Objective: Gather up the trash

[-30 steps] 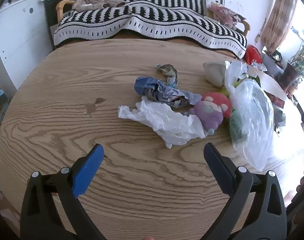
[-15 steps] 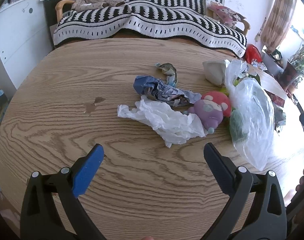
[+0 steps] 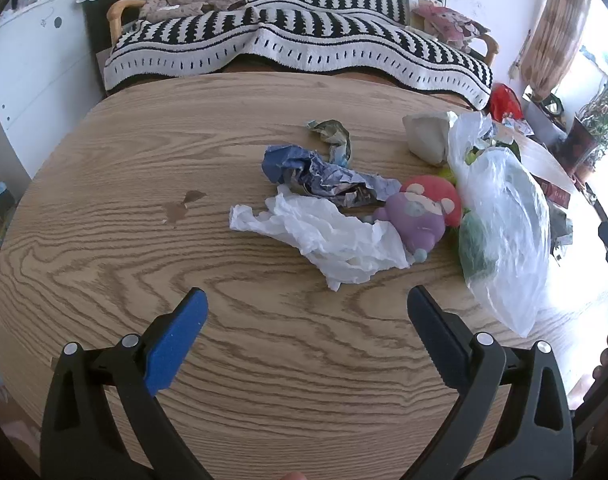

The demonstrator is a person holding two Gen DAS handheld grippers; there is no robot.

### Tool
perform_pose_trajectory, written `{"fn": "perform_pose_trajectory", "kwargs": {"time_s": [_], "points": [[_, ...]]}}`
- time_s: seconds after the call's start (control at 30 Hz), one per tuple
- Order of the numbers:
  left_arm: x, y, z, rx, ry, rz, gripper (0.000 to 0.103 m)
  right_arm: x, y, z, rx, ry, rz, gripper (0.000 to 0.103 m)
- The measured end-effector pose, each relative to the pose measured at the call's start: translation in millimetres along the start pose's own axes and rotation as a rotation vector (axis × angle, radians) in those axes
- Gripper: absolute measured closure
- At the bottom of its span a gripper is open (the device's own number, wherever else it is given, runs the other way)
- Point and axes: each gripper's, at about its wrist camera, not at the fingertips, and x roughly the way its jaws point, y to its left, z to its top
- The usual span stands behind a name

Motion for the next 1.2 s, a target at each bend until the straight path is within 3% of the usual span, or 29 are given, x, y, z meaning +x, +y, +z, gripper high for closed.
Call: {"fn": "perform_pose_trajectory", "kwargs": {"time_s": [0.23, 0.43, 0.6, 0.73, 0.93, 1.07, 1.2], "points": [[1.7, -2.7, -1.6, 0.011, 0.011, 0.013, 0.006, 2.6, -9.0, 0.9, 0.034, 0.0, -0.04, 0.006], [12.9, -3.5, 0.6, 0.015, 0.039, 0.064, 0.006, 10.9, -24.1, 0.3, -0.01, 0.043, -0.186, 0.006], [18.8, -12.2, 5.0, 0.001, 0.072, 0.021, 0.006, 19.1, -33.1, -3.5, 0.012, 0.084, -0.188, 0.006], [22.1, -19.3, 13.4, 0.001, 0.067, 0.027, 0.006, 25.2, -27.2, 2.0, -0.001, 0.09, -0.199, 0.006], [34.0, -19.4, 26.2, -0.013, 0.074, 0.057, 0.006, 40.7, -29.8, 19.2, -0.002, 0.085, -0.283, 0.006], [43.5, -18.5, 26.6, -0.016, 0.101, 0.041, 0.006, 57.5, -38.9, 19.5, 0.06, 0.139, -0.248, 0.006], [49.5, -16.2, 25.7, -0.021, 0.121, 0.037, 0.006, 56.6, -38.8, 19.8, 0.064, 0.134, -0.246, 0.006]]}}
